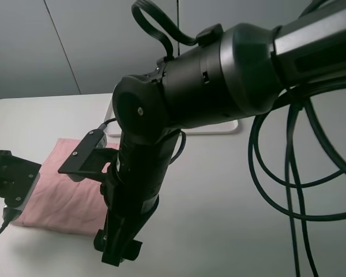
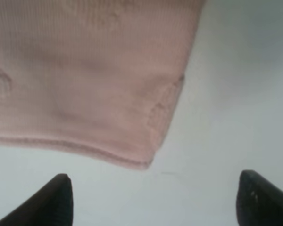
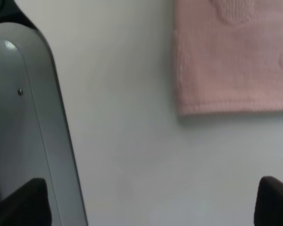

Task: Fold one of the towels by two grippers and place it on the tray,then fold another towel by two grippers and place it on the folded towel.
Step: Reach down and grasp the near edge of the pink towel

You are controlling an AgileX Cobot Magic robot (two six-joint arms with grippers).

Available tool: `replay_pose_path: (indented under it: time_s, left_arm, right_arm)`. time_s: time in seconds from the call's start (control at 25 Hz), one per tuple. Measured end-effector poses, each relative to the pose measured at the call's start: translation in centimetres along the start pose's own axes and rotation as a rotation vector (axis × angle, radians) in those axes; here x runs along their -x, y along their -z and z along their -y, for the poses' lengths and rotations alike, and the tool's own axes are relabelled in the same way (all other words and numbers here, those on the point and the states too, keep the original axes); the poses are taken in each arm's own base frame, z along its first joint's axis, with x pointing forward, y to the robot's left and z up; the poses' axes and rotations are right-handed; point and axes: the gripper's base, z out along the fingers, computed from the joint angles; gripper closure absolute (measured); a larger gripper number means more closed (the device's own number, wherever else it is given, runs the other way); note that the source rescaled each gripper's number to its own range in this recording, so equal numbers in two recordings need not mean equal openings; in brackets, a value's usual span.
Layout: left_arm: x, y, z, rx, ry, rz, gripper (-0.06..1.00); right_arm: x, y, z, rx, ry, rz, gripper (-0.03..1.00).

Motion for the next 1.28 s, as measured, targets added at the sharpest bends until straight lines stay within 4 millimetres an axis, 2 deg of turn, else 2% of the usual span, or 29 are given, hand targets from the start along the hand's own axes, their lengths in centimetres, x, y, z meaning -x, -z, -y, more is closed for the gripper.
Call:
replay_pose_path:
  time_s: [0.16, 0.36, 0.52, 0.72, 0.96, 1.28]
  left_arm:
    - [0.1, 0.0, -0.3, 0.036, -0.045, 0.018, 0.04]
    - [-1.0, -0.5, -0.8, 0.05, -0.031, 0.046, 0.04]
    - [-2.3, -0.9, -0.8, 0.038, -0.062, 0.086, 0.04]
    - [-1.6, -0.8, -0.9, 0.049, -0.091, 0.196, 0.04]
    - [-1.6, -0.9, -0.8, 0.054, -0.131, 0.22, 0.04]
    - [-1.9, -2.3, 1.4, -0.013, -0.251, 0.16, 0.04]
  right_arm:
    - [1.9, 1.5, 0.0, 0.0, -0.008, 0.043, 0.04]
    - [3.3, 1.8, 0.4, -0.019, -0.01, 0.042, 0.04]
    - [3.3, 1.2, 0.7, -0.027, -0.026, 0.025, 0.04]
    - [3.0, -0.2, 1.3, -0.047, -0.019, -0.032, 0.04]
    - [3.3, -0.6, 1.7, -0.069, -0.007, -0.045, 0.04]
    - [3.3, -0.5, 1.8, -0.089, 0.011, -0.047, 0.04]
